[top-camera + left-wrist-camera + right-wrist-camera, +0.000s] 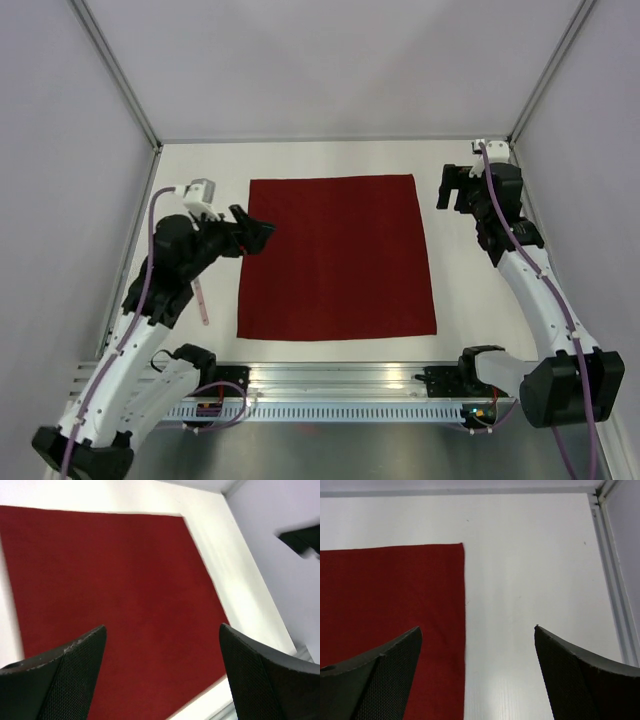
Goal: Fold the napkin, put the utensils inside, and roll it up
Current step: Fold the napkin
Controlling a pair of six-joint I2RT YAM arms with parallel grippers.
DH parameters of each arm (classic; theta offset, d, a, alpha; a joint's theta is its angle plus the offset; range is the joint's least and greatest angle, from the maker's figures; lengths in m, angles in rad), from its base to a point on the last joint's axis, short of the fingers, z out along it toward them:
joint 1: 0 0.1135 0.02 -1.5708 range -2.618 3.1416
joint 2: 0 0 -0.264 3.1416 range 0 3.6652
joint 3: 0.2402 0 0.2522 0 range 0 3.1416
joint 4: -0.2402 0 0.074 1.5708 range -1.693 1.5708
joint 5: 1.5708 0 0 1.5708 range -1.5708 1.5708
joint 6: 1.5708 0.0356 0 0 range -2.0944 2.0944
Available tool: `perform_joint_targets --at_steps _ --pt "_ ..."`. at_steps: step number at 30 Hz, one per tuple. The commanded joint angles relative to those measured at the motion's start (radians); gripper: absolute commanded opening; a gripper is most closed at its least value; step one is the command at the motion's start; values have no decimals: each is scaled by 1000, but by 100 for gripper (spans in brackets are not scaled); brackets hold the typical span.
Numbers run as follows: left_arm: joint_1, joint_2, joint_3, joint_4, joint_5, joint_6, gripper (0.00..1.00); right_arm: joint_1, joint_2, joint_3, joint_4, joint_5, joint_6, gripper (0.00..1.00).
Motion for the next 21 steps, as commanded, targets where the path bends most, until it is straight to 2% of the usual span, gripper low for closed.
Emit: perform_joint_targets --at_steps 1,2,4,5,10,12,14,15,19,21 --pt "-271 119 101 53 -165 17 96 3 49 42 -22 149 -16 98" --pt "-386 158 139 73 -245 23 96 3 52 42 -21 156 -14 98" --pt "-478 285 169 107 -288 37 96 -1 67 48 -25 167 -10 98" --pt "-561 323 196 146 -327 41 97 -5 72 51 -28 168 -2 98" --pt "-770 656 316 242 -411 89 97 -36 98 107 -83 150 12 98" --pt "-810 739 348 294 -424 110 97 -43 98 143 -114 102 23 98" --pt "-862 901 398 328 -445 130 97 -47 91 158 -122 69 32 98" --pt "-877 902 418 338 -451 141 97 -45 92 158 -120 65 35 98" --pt "-960 1112 518 369 -517 199 96 -45 98 144 -111 78 27 98" --pt "-1000 1166 569 369 -543 224 96 -47 94 141 -111 79 26 98"
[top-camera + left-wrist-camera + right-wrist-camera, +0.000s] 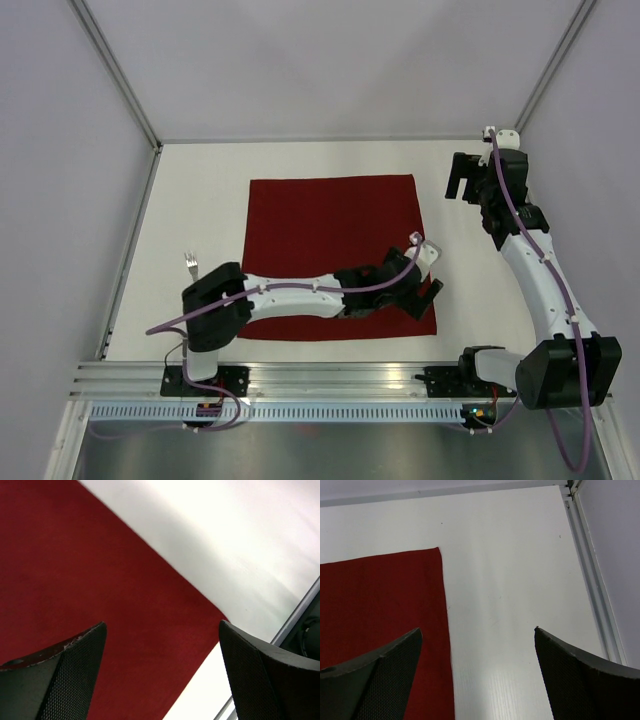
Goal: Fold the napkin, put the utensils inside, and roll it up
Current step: Fold the napkin
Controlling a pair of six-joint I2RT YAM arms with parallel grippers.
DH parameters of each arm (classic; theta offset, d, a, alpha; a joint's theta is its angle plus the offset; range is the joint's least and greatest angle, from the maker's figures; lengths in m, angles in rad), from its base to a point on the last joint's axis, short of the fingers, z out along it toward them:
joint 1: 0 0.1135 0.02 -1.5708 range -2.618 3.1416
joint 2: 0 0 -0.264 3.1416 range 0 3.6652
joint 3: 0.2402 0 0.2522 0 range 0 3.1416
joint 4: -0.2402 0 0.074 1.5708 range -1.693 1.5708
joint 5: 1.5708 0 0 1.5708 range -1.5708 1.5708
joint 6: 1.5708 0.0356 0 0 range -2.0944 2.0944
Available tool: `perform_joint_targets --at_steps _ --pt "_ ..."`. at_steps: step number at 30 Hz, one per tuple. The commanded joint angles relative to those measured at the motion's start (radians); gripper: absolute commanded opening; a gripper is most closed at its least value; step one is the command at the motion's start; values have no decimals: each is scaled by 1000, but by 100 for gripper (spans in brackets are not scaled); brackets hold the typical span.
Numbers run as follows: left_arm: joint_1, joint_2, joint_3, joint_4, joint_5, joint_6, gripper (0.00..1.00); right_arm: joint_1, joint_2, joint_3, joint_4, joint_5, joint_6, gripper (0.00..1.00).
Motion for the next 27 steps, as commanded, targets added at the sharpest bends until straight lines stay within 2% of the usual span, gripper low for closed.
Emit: perform_joint_targets --at_steps 1,6,18,27 --pt "-63 86 115 80 -96 94 95 -2 -13 18 -24 0 9 98" --pt "-132 225 181 76 -96 106 89 -2 -34 7 -15 0 9 98" --pt "-196 346 222 67 -71 68 70 0 -14 -3 -10 9 4 98" --pt "-204 396 227 96 -87 85 65 0 -24 -17 -3 14 -1 98"
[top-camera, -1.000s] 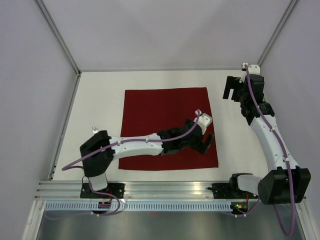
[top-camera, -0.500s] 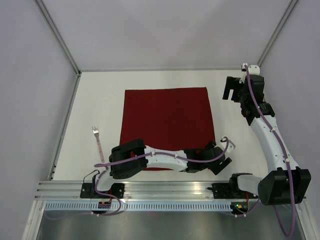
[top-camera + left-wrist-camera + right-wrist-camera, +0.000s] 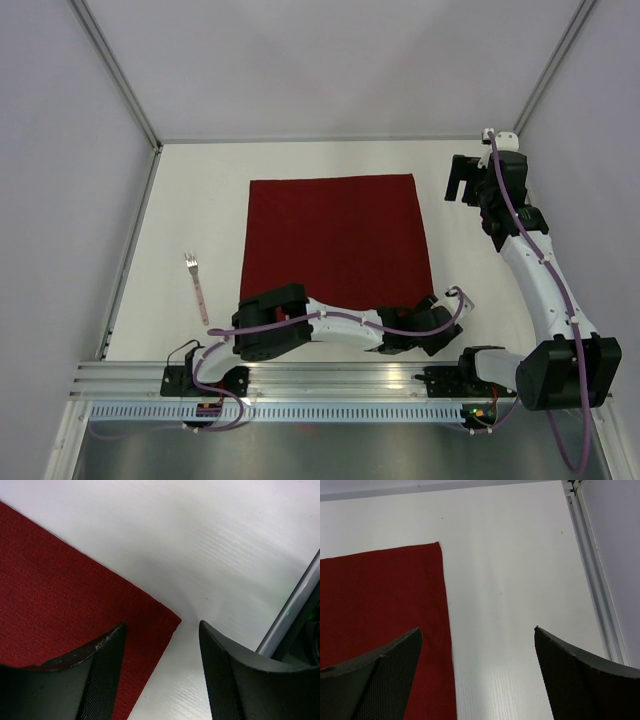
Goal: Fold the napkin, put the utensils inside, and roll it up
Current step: Fold the napkin
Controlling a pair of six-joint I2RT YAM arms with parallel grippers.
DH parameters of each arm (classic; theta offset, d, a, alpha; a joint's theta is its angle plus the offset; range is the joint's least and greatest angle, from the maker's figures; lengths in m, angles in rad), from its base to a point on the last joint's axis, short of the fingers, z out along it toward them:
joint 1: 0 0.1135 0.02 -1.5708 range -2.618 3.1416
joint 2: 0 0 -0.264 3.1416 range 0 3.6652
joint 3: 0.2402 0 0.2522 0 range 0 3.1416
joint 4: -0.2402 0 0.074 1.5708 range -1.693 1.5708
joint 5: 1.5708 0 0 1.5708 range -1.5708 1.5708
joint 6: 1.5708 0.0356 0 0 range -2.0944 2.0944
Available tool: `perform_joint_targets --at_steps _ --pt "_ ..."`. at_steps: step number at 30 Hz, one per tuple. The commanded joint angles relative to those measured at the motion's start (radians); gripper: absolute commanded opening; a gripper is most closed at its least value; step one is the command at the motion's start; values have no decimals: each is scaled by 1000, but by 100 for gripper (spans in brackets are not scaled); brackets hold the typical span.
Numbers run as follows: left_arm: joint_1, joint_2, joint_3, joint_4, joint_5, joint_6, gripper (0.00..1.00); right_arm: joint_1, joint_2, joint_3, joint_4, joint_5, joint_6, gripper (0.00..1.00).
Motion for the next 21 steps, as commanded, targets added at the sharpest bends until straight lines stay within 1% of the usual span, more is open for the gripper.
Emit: perform_joint_targets --at_steps 1,2,4,5,7,8,10,11,13,14,16,18,21 --pt "-12 28 38 43 -15 21 64 -1 -18 -9 2 20 -2 98" --pt "-12 34 40 43 -15 21 61 -1 -18 -10 2 22 -1 98" --pt "-15 44 41 43 -15 21 59 -1 -19 -12 2 19 -1 98" --pt "-15 48 41 43 -16 19 54 -1 -18 -13 3 19 -1 98" --pt "-19 50 35 40 -21 16 50 0 -18 -15 2 19 -1 98" --pt "-19 51 32 40 -23 13 44 -1 -18 -15 2 19 -1 98" --pt "-21 51 22 40 -27 10 38 0 -19 -17 3 17 -2 98" --pt "-21 51 18 40 -27 9 31 0 -18 -17 2 16 -1 98" --pt "-21 50 12 40 -30 7 26 0 -18 -18 2 13 -1 98" --pt "-21 45 8 41 -30 7 20 0 -18 -18 2 11 -2 98" --pt "-21 33 0 41 -30 6 17 0 -18 -18 2 11 -2 98" --pt "-21 19 -9 41 -27 7 11 0 -19 -18 2 13 -2 98" --pt "-21 -19 -21 43 -15 -1 9 0 -19 -18 2 13 -4 98"
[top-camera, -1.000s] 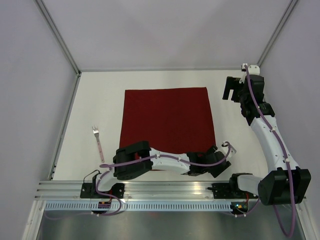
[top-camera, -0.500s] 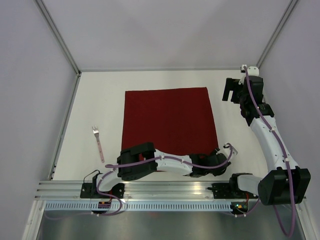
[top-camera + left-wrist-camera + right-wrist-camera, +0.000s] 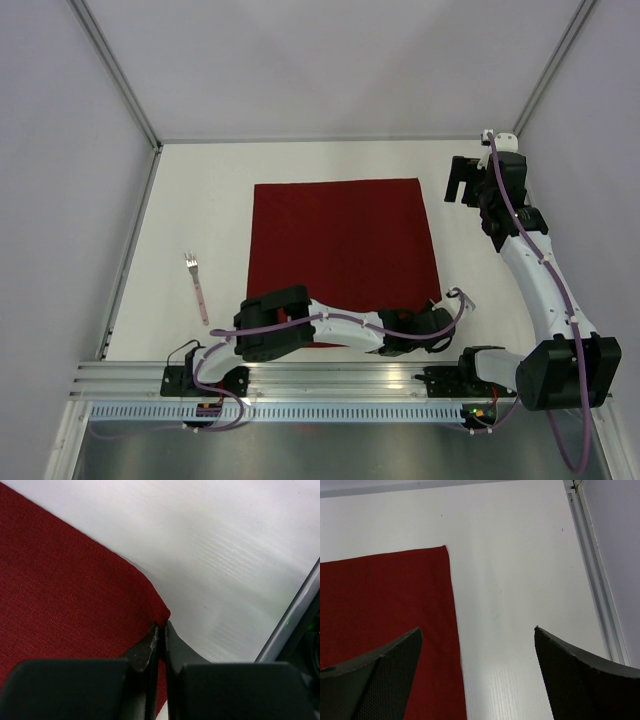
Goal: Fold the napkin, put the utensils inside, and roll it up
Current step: Fold the napkin
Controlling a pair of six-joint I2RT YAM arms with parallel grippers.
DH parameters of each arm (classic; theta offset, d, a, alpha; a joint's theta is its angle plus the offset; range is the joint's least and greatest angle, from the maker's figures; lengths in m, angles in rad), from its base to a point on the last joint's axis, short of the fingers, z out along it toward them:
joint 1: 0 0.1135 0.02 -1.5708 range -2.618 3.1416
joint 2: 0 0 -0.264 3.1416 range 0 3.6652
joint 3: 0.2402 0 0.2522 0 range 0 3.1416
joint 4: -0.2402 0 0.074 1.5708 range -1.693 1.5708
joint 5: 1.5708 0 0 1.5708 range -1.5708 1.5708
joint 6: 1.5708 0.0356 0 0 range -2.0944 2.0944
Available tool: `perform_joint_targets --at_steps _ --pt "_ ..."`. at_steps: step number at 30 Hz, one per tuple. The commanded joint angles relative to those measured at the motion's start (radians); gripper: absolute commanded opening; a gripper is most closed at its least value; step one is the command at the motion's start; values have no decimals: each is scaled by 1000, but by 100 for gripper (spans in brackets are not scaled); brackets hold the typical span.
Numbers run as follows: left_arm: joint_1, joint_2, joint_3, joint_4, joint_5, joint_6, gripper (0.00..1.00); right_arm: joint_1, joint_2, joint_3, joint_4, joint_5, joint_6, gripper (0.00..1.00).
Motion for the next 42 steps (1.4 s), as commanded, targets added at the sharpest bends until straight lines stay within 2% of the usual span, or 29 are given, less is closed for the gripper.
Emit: perform_joint_targets --at_steps 1,8,17,24,30,35,42 --pt "-14 -63 -31 3 16 -8 9 0 -18 -7 4 15 -4 98" --pt "-2 -189 -45 -22 51 -28 10 0 -19 -10 5 15 -5 98" --pt "107 -291 -65 -79 154 -96 5 0 -22 -10 5 16 -8 98" --pt "331 -386 -166 -91 289 -162 2 0 -27 -10 5 9 -7 98" --pt "519 -441 -206 -129 341 -174 2 0 -22 -10 2 -13 -7 98" --pt "638 -432 -178 -198 383 -183 2 0 -7 -7 -12 -45 1 98" --pt "730 -432 -145 -255 376 -172 2 6 10 12 -36 -100 -5 98"
